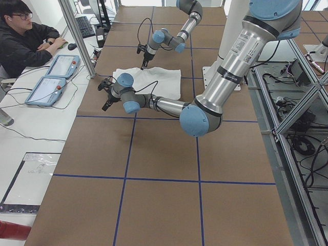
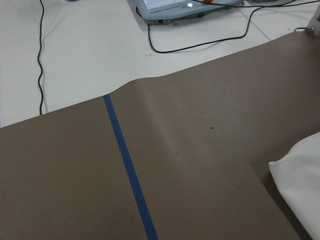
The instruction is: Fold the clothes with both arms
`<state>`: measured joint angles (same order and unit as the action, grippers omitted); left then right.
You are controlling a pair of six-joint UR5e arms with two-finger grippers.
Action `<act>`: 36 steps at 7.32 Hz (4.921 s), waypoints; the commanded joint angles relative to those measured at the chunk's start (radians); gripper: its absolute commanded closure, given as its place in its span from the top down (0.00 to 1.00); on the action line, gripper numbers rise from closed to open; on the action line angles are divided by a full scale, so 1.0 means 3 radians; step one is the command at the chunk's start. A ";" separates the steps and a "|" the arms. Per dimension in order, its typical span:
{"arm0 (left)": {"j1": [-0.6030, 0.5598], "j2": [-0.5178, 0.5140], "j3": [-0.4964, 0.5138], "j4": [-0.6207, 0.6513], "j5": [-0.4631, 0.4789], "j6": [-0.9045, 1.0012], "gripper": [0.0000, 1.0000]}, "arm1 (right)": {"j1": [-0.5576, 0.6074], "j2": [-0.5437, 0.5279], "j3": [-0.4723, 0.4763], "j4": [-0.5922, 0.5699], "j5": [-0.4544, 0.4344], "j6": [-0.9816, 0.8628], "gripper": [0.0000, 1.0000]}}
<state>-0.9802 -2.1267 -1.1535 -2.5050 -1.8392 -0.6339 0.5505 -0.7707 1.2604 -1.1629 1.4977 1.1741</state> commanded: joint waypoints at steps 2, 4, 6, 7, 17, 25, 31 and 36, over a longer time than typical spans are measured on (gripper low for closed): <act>0.0000 0.0002 0.0000 0.0005 0.0000 0.0006 1.00 | 0.0031 0.0012 0.0073 -0.0005 0.0029 -0.0002 1.00; 0.0015 -0.0003 -0.0127 0.0010 -0.0010 -0.0004 1.00 | 0.0133 -0.0054 0.0287 -0.0046 0.0375 0.0033 1.00; 0.0026 0.0271 -0.0580 0.0046 -0.0428 -0.0344 1.00 | 0.0098 -0.0624 0.1015 -0.0041 0.0367 0.0069 1.00; 0.0172 0.0556 -0.1054 0.0056 -0.0440 -0.0529 1.00 | -0.0019 -0.1001 0.1490 -0.0041 0.0346 0.0095 1.00; 0.2009 0.1245 -0.2301 0.0904 0.0675 -0.2355 1.00 | -0.1134 -0.1552 0.2692 -0.0876 -0.0569 0.1195 1.00; 0.2117 0.1270 -0.2286 0.0915 0.0675 -0.2351 0.64 | -0.1140 -0.1547 0.2666 -0.0854 -0.0579 0.1194 1.00; 0.2148 0.1255 -0.2311 0.0915 0.0675 -0.2366 0.00 | -0.1160 -0.1558 0.2650 -0.0859 -0.0585 0.1205 1.00; 0.2143 0.1265 -0.2413 0.0915 0.0675 -0.2366 0.00 | -0.1201 -0.1154 0.2120 -0.0894 -0.0651 0.2537 0.98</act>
<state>-0.3375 -1.7473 -1.8729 -2.2304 -1.6368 -1.3437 0.1916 -1.1505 1.9438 -1.4301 1.3025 1.8509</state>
